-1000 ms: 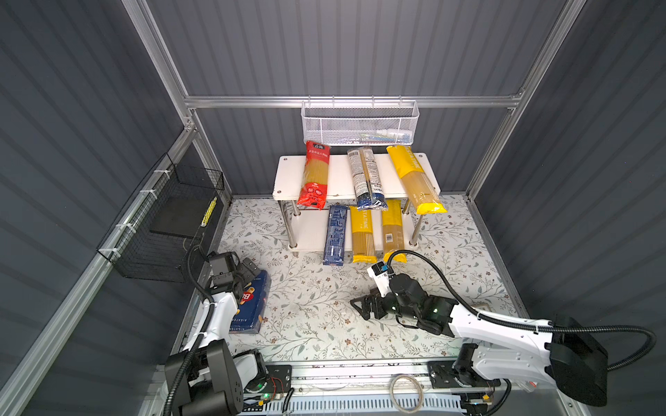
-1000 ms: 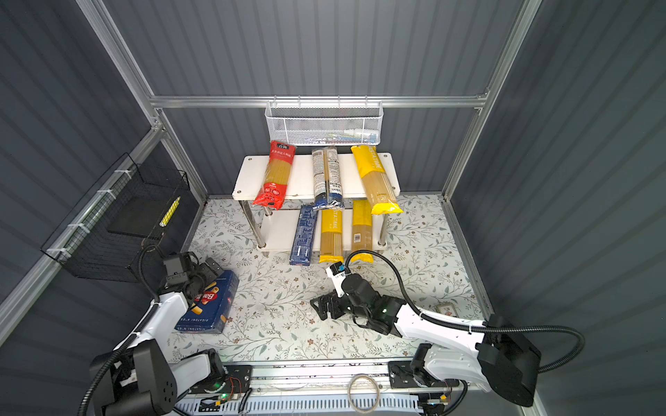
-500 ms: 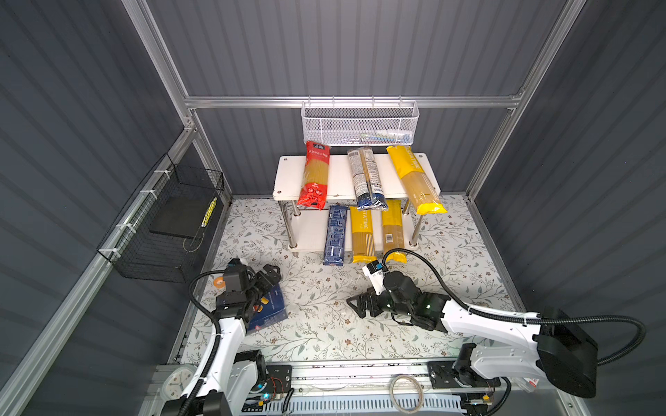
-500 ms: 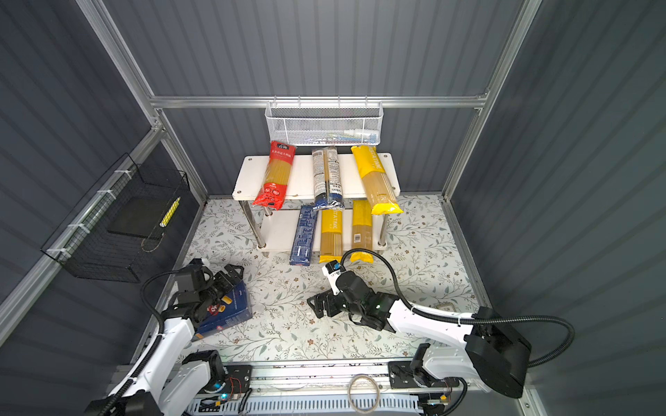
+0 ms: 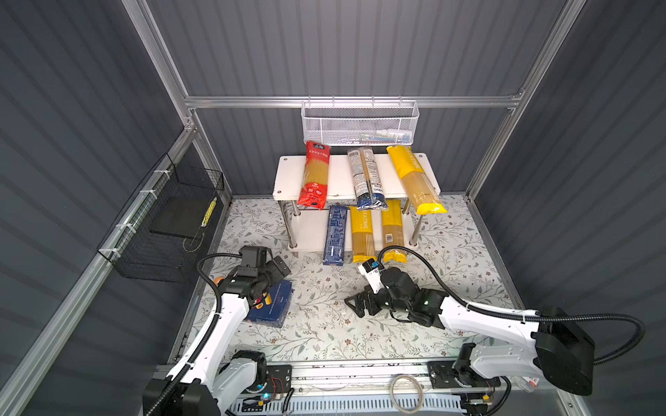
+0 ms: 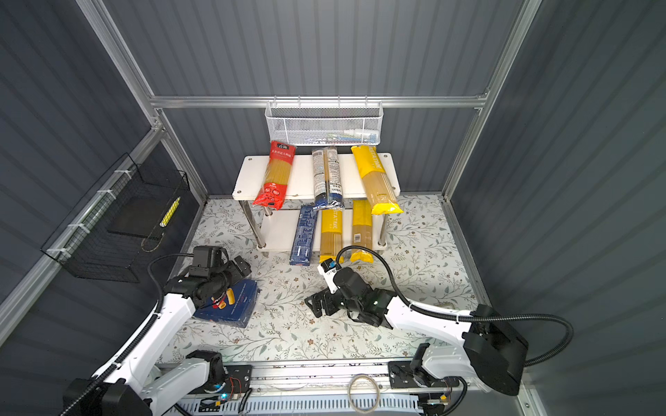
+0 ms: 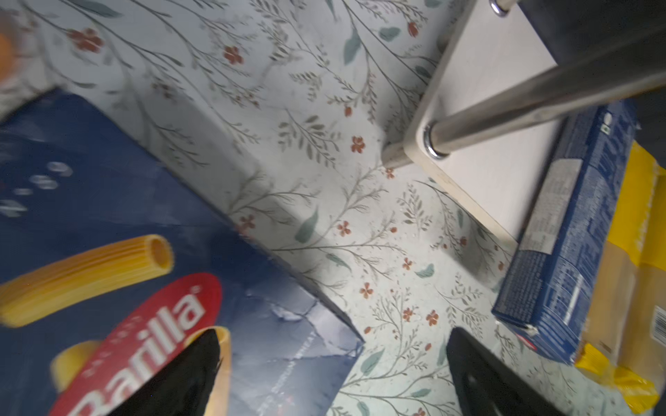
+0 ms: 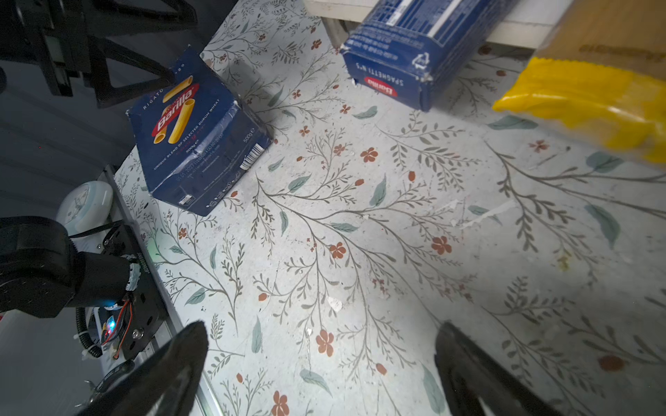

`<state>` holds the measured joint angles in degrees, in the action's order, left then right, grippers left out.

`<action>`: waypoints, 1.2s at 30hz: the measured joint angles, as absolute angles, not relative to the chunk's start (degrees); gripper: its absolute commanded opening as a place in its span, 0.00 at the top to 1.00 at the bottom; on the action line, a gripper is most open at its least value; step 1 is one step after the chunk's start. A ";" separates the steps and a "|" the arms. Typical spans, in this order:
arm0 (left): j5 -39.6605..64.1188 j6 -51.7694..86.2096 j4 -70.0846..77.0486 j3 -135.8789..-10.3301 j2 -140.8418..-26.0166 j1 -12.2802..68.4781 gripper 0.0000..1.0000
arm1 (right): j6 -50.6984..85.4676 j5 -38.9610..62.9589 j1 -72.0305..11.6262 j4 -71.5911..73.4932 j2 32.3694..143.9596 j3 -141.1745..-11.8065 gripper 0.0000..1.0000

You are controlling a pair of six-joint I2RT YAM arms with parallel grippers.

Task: Arrange pasta packages on shelves
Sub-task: Rotate the pasta box at the middle-left of the table.

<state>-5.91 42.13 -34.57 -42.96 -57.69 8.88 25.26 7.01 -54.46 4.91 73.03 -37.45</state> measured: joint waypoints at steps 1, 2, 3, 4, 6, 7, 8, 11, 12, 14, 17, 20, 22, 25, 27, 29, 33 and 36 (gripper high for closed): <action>-7.57 42.26 -36.29 -42.92 -57.12 8.47 0.01 | 24.77 7.62 -54.46 4.89 73.56 -38.06 0.01; -9.06 42.28 -38.09 -42.70 -56.62 7.88 0.01 | 24.21 8.34 -54.46 4.80 74.24 -38.74 0.01; -10.11 42.28 -39.29 -42.39 -56.18 7.35 0.01 | 23.83 8.95 -54.46 4.78 74.74 -39.24 0.01; -11.53 42.22 -40.80 -42.09 -55.68 6.26 0.01 | 23.46 9.58 -54.46 4.78 75.29 -39.72 0.01; -13.43 41.47 -42.30 -41.69 -54.94 3.20 0.01 | 22.94 10.85 -54.46 4.86 76.14 -40.32 0.01; -13.80 40.60 -42.52 -41.54 -54.78 1.13 0.01 | 22.83 11.44 -54.46 5.08 76.40 -40.32 0.01; -13.82 39.75 -42.50 -41.50 -54.81 -0.54 0.01 | 22.79 11.97 -54.48 5.10 76.58 -40.32 0.01; -12.86 37.52 -41.85 -41.39 -56.53 -4.58 0.01 | 22.70 13.21 -54.48 5.50 77.01 -40.32 0.01; -12.21 37.12 -41.12 -41.30 -57.67 -5.04 0.01 | 22.68 13.54 -54.48 5.74 77.14 -40.32 0.01; -11.00 36.97 -39.40 -40.82 -59.66 -5.43 0.01 | 22.68 13.80 -54.48 5.82 77.21 -40.29 0.01; -10.68 36.82 -37.47 -39.64 -60.25 -5.61 0.01 | 22.68 13.82 -54.48 5.89 77.21 -40.29 0.01; -10.74 36.16 -36.47 -39.33 -60.29 -5.74 0.01 | 22.70 13.82 -54.48 5.93 77.21 -40.27 0.01; -10.07 35.92 -34.85 -38.72 -60.58 -5.78 0.01 | 22.74 13.93 -54.48 5.96 77.21 -40.27 0.01; -8.10 35.90 -31.14 -36.84 -60.77 -6.02 0.01 | 22.87 13.98 -54.48 5.96 77.21 -40.27 0.01; -6.31 35.94 -28.45 -35.88 -60.75 -6.11 0.01 | 22.94 13.98 -54.48 5.96 77.21 -40.27 0.01; -4.78 35.97 -25.43 -34.61 -60.05 -6.24 0.01 | 23.11 13.98 -54.48 5.98 77.21 -40.27 0.01; -1.65 36.29 -20.53 -31.57 -57.25 -6.28 0.01 | 23.53 13.96 -54.48 6.04 77.21 -40.27 0.01; -0.23 37.54 -17.56 -30.39 -56.75 -3.88 0.01 | 23.79 13.96 -54.48 6.46 77.56 -40.27 0.01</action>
